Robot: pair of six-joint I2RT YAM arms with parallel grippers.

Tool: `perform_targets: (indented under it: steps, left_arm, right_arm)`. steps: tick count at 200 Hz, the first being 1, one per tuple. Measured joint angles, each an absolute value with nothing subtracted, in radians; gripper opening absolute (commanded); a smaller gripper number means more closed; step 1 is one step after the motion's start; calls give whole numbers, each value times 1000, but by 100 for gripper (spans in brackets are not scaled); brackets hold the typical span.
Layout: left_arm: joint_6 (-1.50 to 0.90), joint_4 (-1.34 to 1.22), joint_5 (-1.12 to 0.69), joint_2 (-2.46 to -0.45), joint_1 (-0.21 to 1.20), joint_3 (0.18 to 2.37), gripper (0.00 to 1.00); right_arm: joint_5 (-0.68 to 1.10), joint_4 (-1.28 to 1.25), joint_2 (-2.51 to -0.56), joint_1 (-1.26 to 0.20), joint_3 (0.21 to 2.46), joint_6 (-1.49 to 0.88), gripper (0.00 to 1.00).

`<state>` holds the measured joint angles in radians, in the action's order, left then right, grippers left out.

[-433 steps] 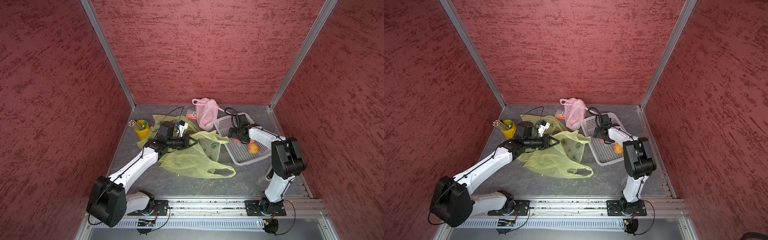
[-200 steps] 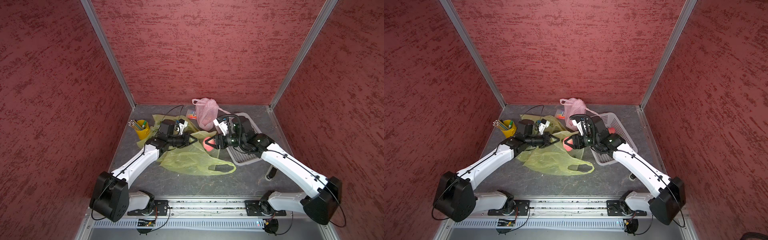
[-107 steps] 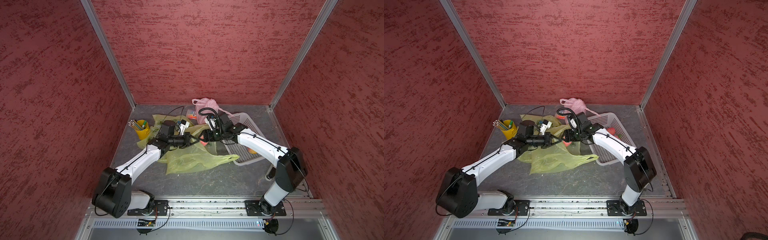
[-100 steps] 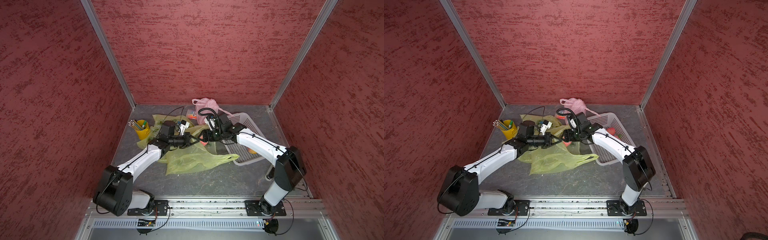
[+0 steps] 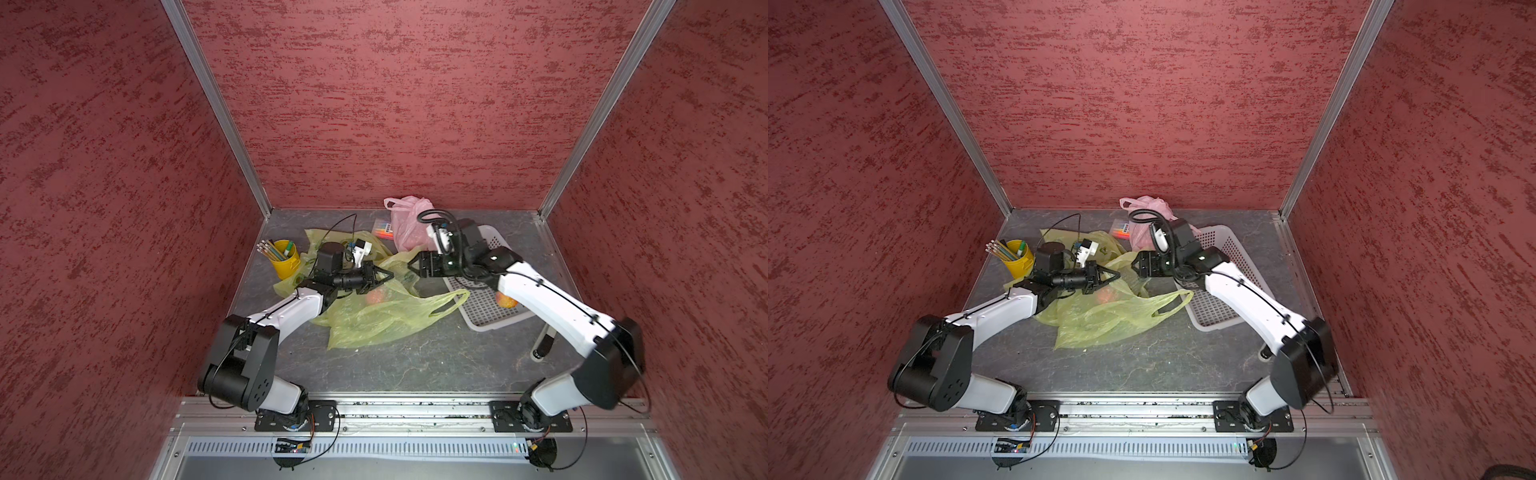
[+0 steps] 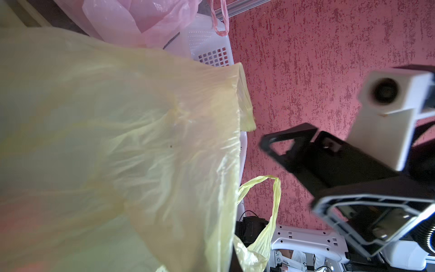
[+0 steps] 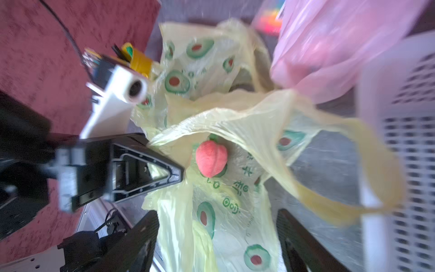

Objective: Place the peach into a plastic bag & tie a knot
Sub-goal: Place the peach in the plastic bag, then pick up the peach from the basket.

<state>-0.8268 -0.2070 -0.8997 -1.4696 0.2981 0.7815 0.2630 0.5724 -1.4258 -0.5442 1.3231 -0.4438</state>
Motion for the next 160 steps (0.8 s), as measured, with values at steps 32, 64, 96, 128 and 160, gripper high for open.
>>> perform_targets:
  steps: [32, 64, 96, 128, 160]
  left_arm:
    - [-826, -207, -902, -1478, 296, 781, 0]
    - [-825, -207, -909, -1479, 295, 781, 0]
    - [-823, -207, -913, -1479, 295, 781, 0]
    - [-823, -207, -916, -1479, 297, 781, 0]
    - [-823, -210, -916, -1479, 303, 780, 0]
  right_arm:
    - [124, 592, -1240, -374, 1319, -436, 88]
    - [-84, 627, -1332, -281, 1286, -433, 93]
    - [-205, 635, -1518, -231, 1157, -435, 97]
    - [-263, 631, -1609, -187, 1120, -431, 99]
    - [-294, 590, -1668, -159, 1121, -421, 99]
